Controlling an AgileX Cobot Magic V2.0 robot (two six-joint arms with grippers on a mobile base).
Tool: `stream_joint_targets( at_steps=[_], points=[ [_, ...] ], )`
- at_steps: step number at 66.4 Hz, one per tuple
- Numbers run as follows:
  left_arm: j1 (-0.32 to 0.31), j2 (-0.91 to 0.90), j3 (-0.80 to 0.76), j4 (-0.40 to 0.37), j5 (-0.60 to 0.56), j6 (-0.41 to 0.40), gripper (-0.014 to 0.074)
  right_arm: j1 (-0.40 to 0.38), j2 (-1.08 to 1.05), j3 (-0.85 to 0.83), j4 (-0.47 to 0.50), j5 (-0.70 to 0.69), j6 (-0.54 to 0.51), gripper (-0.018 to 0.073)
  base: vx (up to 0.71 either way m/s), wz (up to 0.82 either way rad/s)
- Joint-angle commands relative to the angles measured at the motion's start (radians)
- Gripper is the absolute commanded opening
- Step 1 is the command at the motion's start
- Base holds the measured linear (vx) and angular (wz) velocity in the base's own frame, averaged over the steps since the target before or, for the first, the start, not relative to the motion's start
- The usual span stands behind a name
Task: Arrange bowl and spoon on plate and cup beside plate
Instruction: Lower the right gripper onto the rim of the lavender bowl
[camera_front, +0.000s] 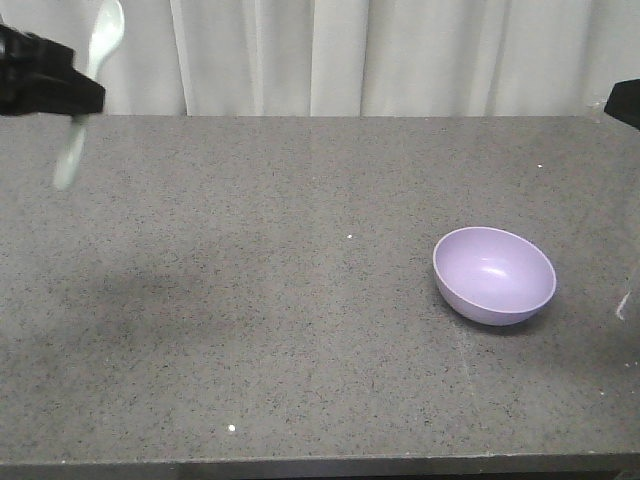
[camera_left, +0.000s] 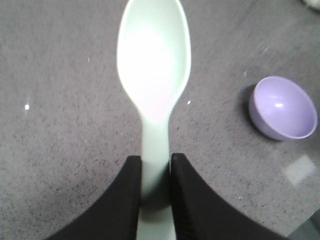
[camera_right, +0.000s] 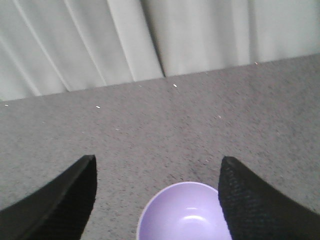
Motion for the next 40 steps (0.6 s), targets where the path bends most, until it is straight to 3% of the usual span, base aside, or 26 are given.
stream_joint_targets(
  at_steps=[1, 9, 17, 40],
  points=[
    [-0.004, -0.139, -0.027, -0.055, -0.074, 0.007, -0.0008, -0.081, 0.101, -0.076, 0.019, 0.024, -0.003, 0.0501, 0.0, 0.0],
    [-0.004, -0.25, -0.027, -0.062, -0.111, 0.0, -0.0008, -0.153, 0.238, -0.091, 0.1, 0.128, -0.068, 0.0501, 0.0, 0.0],
    [-0.004, -0.289, -0.027, -0.097, -0.092, 0.0, -0.0008, -0.157, 0.363, -0.09, 0.154, 0.185, -0.166, 0.0501, 0.0, 0.0],
    [-0.004, -0.274, -0.027, -0.102, -0.065, 0.0, -0.0008, -0.157, 0.569, -0.09, 0.178, 0.178, -0.26, 0.0501, 0.0, 0.0]
  ],
)
